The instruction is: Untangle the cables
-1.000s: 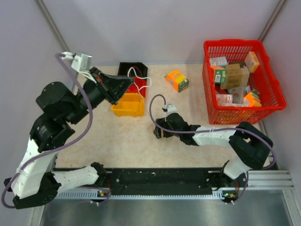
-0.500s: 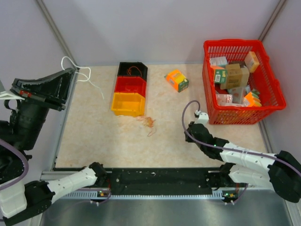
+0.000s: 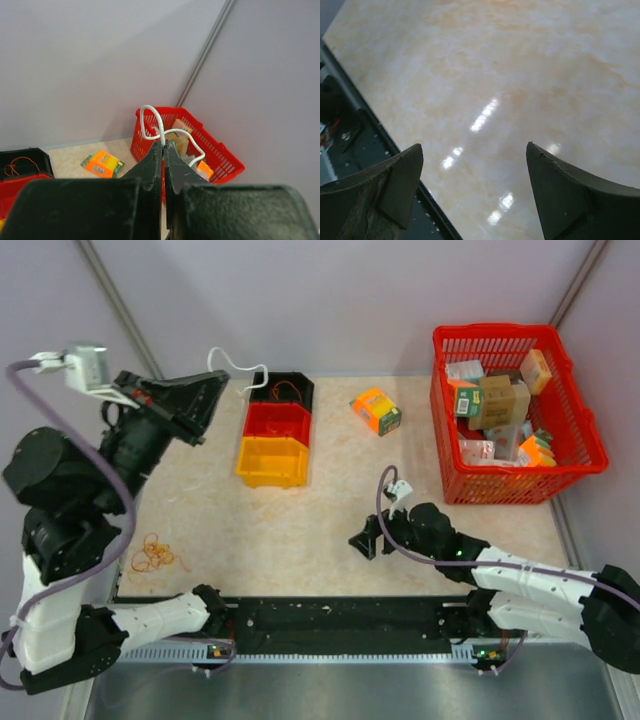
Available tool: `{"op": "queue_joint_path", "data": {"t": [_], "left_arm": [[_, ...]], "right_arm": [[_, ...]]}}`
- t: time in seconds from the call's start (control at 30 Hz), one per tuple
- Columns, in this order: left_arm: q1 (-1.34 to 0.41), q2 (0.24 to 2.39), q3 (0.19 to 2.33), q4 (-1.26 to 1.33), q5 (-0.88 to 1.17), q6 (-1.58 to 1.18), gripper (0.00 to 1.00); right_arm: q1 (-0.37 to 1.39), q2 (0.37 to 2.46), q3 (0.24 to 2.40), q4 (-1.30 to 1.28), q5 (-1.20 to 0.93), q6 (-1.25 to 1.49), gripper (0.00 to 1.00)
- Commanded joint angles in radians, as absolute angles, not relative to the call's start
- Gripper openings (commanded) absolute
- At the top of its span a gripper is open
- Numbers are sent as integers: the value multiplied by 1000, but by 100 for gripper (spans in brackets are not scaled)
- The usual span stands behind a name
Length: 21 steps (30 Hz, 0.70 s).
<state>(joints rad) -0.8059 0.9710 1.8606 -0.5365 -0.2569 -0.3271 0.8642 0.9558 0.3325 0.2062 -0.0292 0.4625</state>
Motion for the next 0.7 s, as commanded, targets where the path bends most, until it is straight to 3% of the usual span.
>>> {"op": "queue_joint_path", "data": {"t": [0.0,0.43,0.53,0.6,0.67], "left_arm": [[-804,1008,1856,-517,-198,-405,0],[-804,1037,1761,-474,-98,-509,0],[-805,1054,1763,-451,-40,-532,0],[-805,1063,1766,-443,-6,-541,0],[-804,1068,1764,-439,35,-549,0]], "right_arm": [[937,1023,488,383,-210,356,84],[968,1135,630,629,-267,339,88],[968,1154,647,553,-41,345,87],[968,1144,666,441,203,385,80],[959,1111,654,385,299,400,75]]}}
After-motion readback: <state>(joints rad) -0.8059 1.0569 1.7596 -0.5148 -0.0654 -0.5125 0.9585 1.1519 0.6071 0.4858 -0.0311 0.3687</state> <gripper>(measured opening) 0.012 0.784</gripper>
